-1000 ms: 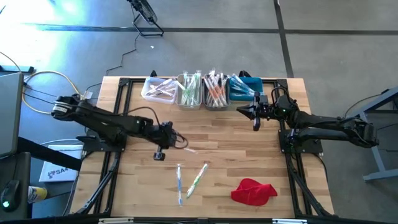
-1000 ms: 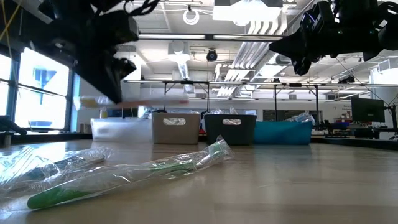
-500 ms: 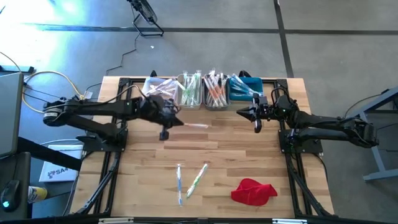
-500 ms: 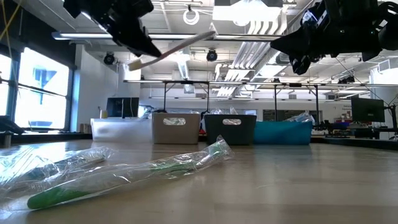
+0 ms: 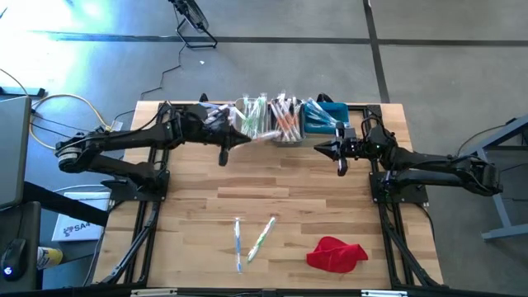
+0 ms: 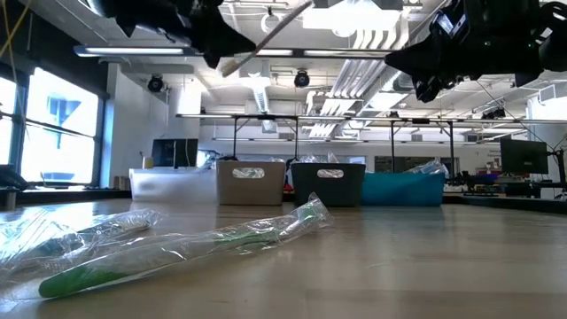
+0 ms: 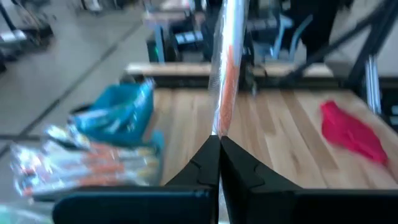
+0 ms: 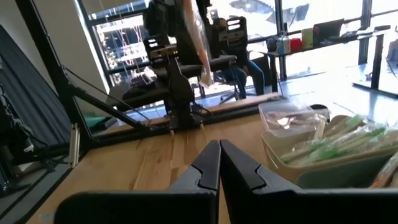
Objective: Pick & Place Toothbrushes
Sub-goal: Put the orange toothbrush into the dark green bin
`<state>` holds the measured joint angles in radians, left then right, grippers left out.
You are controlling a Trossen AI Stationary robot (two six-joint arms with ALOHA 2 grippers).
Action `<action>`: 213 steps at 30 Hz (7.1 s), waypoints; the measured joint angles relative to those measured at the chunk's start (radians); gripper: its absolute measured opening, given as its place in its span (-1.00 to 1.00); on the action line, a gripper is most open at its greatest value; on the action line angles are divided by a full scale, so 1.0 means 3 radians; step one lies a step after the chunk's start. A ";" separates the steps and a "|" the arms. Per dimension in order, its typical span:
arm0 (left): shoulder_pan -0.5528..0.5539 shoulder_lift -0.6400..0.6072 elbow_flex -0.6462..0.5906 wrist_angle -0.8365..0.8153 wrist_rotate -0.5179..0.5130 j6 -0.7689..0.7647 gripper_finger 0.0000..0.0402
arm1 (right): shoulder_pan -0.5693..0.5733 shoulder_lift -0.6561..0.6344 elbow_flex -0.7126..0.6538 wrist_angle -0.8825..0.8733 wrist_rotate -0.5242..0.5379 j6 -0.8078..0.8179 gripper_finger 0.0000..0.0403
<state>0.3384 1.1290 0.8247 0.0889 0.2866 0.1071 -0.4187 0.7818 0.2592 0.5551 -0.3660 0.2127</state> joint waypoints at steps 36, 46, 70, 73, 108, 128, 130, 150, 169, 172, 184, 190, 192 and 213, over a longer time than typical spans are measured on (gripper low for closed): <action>0.0031 0.1366 0.0208 0.1914 0.0228 -0.0637 -1.00 | 0.0133 0.1364 0.0001 0.1882 0.0136 -0.0002 -0.99; 0.0031 0.1422 0.0292 0.1887 0.0185 -0.0637 -1.00 | 0.0178 0.1521 0.0001 0.1959 0.0591 -0.0024 -0.99; 0.0031 0.1422 0.0292 0.1876 0.0186 -0.0637 -1.00 | 0.0420 0.1522 0.0320 0.1929 0.0877 -0.0213 -0.18; 0.0031 0.1422 0.0292 0.1876 0.0186 -0.0637 -1.00 | 0.0421 0.1522 0.0391 0.1865 0.0876 -0.0216 -0.18; 0.0031 0.1422 0.0291 0.1766 0.0191 -0.0636 -1.00 | 0.0421 0.2140 0.0994 0.1781 0.0856 -0.0450 -0.63; 0.0031 0.1422 0.0291 0.1767 0.0186 -0.0636 -1.00 | 0.0421 0.2140 0.0993 0.1780 0.0867 -0.0450 -0.88; 0.0028 0.1422 0.0291 0.1767 0.0148 -0.0666 -1.00 | 0.0421 0.2140 0.0993 0.1779 0.0868 -0.0450 -0.88; 0.0027 0.1420 0.0289 0.1690 0.0045 -0.0725 -0.52 | 0.0420 0.2139 0.0991 0.1777 0.0866 -0.0450 -0.88; 0.0072 0.1104 -0.0022 0.1585 0.0048 -0.0557 -0.52 | 0.0418 0.2139 0.0991 0.1744 0.0865 -0.0437 -0.88; 0.0127 0.0896 -0.0258 0.1659 0.0042 -0.0571 -0.52 | 0.0411 0.2139 0.0991 0.1736 0.0867 -0.0436 -0.88; 0.0181 -0.0293 -0.1256 0.1737 0.0032 -0.0601 -0.52 | 0.0360 0.2138 0.0991 0.1644 0.0994 -0.0339 -0.88; 0.0181 -0.0925 -0.1683 0.1704 -0.0056 -0.0611 -0.52 | 0.0278 0.2138 0.1085 0.1281 0.1097 -0.0111 -0.88; 0.0181 -0.1101 -0.1814 0.1684 -0.0060 -0.0644 -0.52 | 0.0251 0.2138 0.1249 0.0901 0.1097 -0.0088 -0.88; 0.0180 -0.1511 -0.2305 0.1644 -0.0063 -0.0873 -0.52 | -0.0431 0.2259 0.2200 -0.0924 0.0992 0.0015 -0.89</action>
<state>0.3923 0.6758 0.1333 0.5821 0.2675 -0.1549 -0.5480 1.4596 0.9191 0.2779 -0.0685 0.2171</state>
